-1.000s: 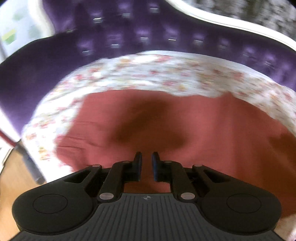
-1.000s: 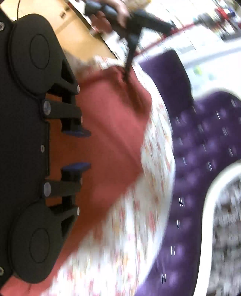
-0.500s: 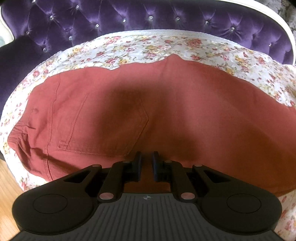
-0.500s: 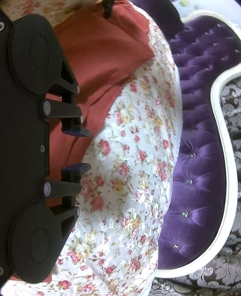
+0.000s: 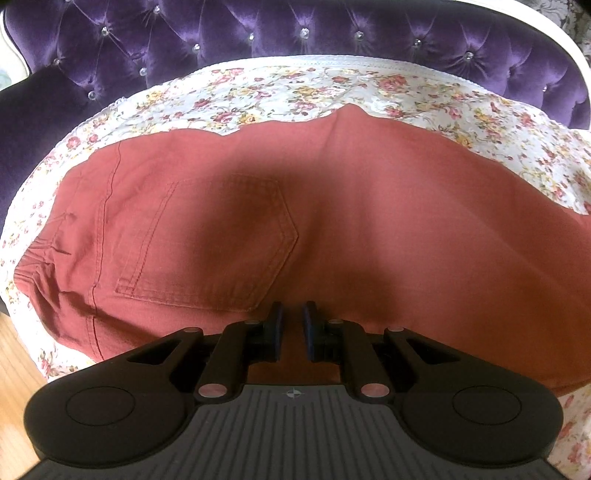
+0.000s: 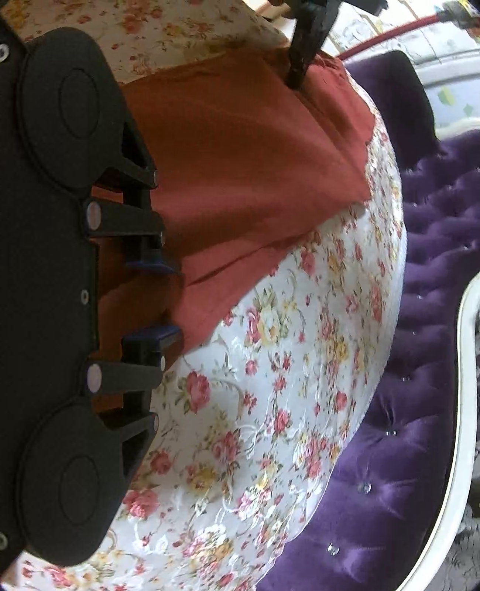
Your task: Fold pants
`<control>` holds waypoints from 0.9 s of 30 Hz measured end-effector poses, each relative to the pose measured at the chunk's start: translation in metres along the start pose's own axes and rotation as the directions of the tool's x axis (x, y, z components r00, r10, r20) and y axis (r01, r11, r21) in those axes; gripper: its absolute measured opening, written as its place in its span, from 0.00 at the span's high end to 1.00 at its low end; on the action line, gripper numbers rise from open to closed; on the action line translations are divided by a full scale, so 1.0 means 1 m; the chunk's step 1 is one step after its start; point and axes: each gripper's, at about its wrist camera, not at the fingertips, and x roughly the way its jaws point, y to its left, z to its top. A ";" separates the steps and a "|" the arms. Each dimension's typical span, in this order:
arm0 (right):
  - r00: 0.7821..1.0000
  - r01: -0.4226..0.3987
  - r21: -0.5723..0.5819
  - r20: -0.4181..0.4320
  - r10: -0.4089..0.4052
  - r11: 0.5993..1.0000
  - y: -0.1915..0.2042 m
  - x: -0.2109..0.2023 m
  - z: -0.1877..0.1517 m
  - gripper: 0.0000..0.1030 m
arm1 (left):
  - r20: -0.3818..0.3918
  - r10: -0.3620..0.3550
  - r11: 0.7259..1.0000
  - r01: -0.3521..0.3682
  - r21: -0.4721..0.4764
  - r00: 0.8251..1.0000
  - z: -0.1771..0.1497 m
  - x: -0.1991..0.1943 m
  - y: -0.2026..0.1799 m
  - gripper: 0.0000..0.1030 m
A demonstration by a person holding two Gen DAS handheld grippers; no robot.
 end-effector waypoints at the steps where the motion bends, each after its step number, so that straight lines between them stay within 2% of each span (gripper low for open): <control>1: 1.000 -0.006 -0.006 -0.007 0.006 1.000 0.000 0.001 0.001 0.57 | 0.000 0.001 1.000 -0.001 0.003 1.000 0.000 0.000 0.000 0.87; 3: 1.000 -0.021 -0.012 -0.020 0.020 1.000 0.000 0.001 0.001 0.58 | 0.000 0.003 1.000 -0.003 0.008 1.000 0.000 0.000 -0.001 0.87; 4: 1.000 -0.023 -0.015 -0.022 0.022 1.000 0.001 0.000 0.001 0.63 | 0.000 0.002 1.000 -0.002 0.008 1.000 0.000 0.000 -0.001 0.87; 7: 0.999 -0.035 -0.026 -0.021 0.035 0.999 0.004 -0.002 0.000 0.90 | 0.001 -0.004 1.000 0.004 0.005 1.000 -0.001 0.001 0.001 0.87; 10: 0.998 0.062 -0.032 0.026 -0.061 0.998 0.009 -0.011 -0.003 0.96 | 0.003 -0.016 1.000 0.016 0.001 1.000 -0.001 0.001 0.003 0.87; 12: 0.987 0.153 0.007 0.056 -0.153 0.988 0.004 -0.014 -0.004 0.95 | 0.005 -0.021 1.000 0.021 0.001 1.000 -0.002 0.001 0.004 0.87; 15: 0.991 0.127 0.108 0.040 -0.131 0.986 -0.010 -0.007 -0.009 0.94 | 0.004 -0.019 1.000 0.019 -0.004 1.000 -0.001 0.000 0.003 0.88; 18: 0.988 0.137 0.128 0.052 -0.145 0.982 -0.009 -0.009 -0.010 0.81 | 0.008 -0.005 1.000 0.005 0.017 1.000 -0.001 -0.004 -0.001 0.88; 19: 0.987 0.137 0.174 0.062 -0.149 0.975 -0.013 -0.016 -0.010 0.71 | 0.006 -0.005 1.000 0.005 0.019 1.000 0.000 -0.007 -0.003 0.88; 20: 0.985 0.134 0.217 0.074 -0.153 0.967 -0.018 -0.024 -0.012 0.68 | 0.008 -0.020 1.000 0.020 0.017 1.000 0.001 -0.010 -0.005 0.88; 23: 0.974 0.157 0.352 0.098 -0.204 0.923 -0.036 -0.056 -0.027 0.68 | 0.027 -0.068 0.998 0.068 0.011 0.997 0.005 -0.022 -0.015 0.87; 27: 0.938 0.284 0.473 0.045 -0.345 0.834 -0.065 -0.100 -0.059 0.66 | 0.053 -0.117 0.992 0.114 0.055 0.992 0.015 -0.033 -0.042 0.87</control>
